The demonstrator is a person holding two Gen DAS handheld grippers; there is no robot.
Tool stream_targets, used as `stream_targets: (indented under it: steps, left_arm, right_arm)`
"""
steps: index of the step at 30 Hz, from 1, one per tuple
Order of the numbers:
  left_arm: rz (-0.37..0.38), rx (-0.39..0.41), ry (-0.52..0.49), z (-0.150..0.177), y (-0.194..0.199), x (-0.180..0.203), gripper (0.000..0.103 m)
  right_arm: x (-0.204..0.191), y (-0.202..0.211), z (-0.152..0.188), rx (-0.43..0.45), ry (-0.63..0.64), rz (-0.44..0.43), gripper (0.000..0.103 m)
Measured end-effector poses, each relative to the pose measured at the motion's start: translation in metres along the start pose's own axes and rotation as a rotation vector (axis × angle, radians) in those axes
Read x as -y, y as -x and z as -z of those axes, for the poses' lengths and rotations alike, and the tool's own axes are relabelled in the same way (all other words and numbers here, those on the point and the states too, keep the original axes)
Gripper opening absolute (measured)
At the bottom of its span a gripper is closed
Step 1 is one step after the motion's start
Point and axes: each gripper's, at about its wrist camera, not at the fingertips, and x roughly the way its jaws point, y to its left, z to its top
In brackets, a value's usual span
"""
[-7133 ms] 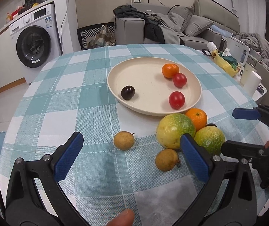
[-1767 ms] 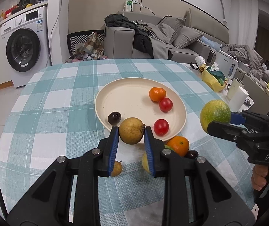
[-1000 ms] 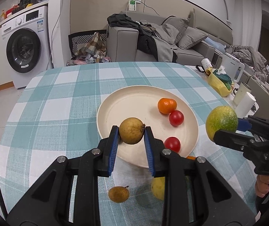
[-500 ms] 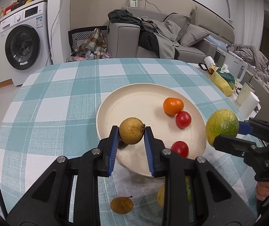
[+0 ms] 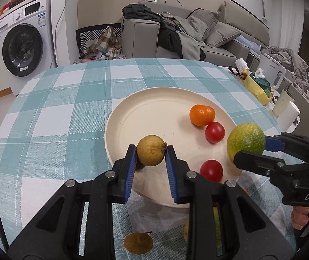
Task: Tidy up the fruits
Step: 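Carry the brown pear and green citrus over the cream plate with both tools, then open both tools to set the pear and citrus on the plate, withdraw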
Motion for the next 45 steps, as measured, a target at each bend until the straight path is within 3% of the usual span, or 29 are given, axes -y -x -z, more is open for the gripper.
stream_targets:
  steps: [25, 27, 32, 36, 40, 45]
  left_arm:
    - [0.026, -0.016, -0.027, 0.004, -0.005, 0.007, 0.025]
    - [0.022, -0.015, -0.029, 0.005, -0.004, 0.007, 0.030]
    - [0.013, 0.000, -0.016, 0.007, 0.006, 0.005, 0.058]
    - [-0.008, 0.036, -0.018, 0.009, 0.024, 0.004, 0.079]
    - [-0.019, 0.066, -0.027, 0.013, 0.042, 0.005, 0.085]
    - [-0.042, 0.088, -0.026, 0.023, 0.063, 0.004, 0.102]
  right_arm:
    - [-0.003, -0.016, -0.002, -0.037, 0.026, 0.032, 0.054]
    - [-0.001, -0.012, -0.001, -0.026, 0.019, 0.039, 0.057]
    - [0.003, -0.001, 0.001, 0.000, 0.001, 0.043, 0.065]
    - [0.005, 0.008, 0.004, 0.024, -0.006, 0.049, 0.082]
    - [0.006, 0.021, 0.007, 0.059, -0.022, 0.051, 0.099]
    - [0.005, 0.036, 0.014, 0.089, -0.029, 0.049, 0.103]
